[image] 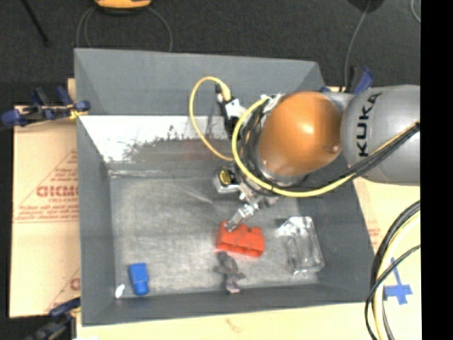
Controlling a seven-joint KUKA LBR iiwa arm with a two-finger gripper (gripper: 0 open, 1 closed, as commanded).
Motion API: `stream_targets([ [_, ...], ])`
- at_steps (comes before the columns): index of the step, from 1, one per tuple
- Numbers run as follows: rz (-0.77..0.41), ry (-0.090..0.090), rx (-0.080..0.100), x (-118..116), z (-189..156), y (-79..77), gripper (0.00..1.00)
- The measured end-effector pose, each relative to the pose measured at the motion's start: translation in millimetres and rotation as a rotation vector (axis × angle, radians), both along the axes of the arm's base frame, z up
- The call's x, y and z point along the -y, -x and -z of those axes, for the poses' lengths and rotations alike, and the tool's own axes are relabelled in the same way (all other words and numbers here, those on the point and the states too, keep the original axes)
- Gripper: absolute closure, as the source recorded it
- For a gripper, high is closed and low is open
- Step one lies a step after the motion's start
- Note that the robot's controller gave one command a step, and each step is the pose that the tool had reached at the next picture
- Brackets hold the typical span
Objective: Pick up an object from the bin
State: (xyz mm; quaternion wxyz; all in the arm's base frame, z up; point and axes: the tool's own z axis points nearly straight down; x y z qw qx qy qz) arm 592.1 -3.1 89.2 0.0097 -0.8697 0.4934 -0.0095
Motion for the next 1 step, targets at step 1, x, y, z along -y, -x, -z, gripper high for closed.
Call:
stream_targets([
  [1, -0.107, 0.005, -0.022, -25.5, 14.0, -13.7, 0.00],
])
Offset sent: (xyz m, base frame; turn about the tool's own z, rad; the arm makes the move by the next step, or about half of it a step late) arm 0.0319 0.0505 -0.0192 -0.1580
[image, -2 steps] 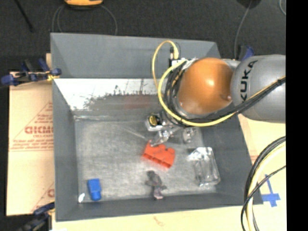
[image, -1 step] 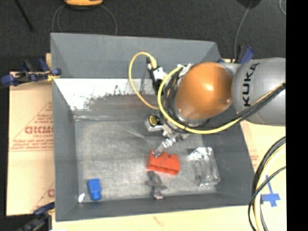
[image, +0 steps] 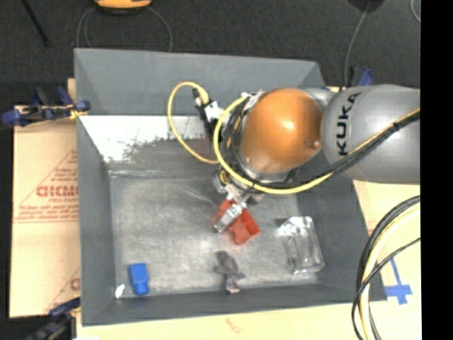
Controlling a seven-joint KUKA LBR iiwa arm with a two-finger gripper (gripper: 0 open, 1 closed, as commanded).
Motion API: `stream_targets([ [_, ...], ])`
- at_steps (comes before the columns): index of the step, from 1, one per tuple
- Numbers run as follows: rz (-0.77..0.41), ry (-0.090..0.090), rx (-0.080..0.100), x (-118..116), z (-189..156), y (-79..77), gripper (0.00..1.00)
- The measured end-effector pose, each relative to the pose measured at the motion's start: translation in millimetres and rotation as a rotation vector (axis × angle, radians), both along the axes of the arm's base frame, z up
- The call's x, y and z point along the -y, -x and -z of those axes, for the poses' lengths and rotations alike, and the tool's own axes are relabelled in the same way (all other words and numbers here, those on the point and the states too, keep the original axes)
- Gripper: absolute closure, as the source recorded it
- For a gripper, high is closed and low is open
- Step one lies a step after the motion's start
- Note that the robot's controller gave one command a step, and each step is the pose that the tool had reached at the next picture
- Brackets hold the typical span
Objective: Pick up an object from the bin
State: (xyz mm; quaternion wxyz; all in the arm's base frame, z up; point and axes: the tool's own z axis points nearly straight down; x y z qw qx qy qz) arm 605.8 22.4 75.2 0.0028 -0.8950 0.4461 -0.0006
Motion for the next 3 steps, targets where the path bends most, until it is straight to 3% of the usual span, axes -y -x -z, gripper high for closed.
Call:
stream_targets([
  [1, 0.003, 0.000, 0.003, -1.2, -2.6, -2.2, 1.00],
  [2, -0.216, 0.005, 0.005, 14.3, -130.6, -16.8, 1.00],
  [3, -0.286, 0.005, 0.000, 72.1, -168.3, -20.5, 1.00],
])
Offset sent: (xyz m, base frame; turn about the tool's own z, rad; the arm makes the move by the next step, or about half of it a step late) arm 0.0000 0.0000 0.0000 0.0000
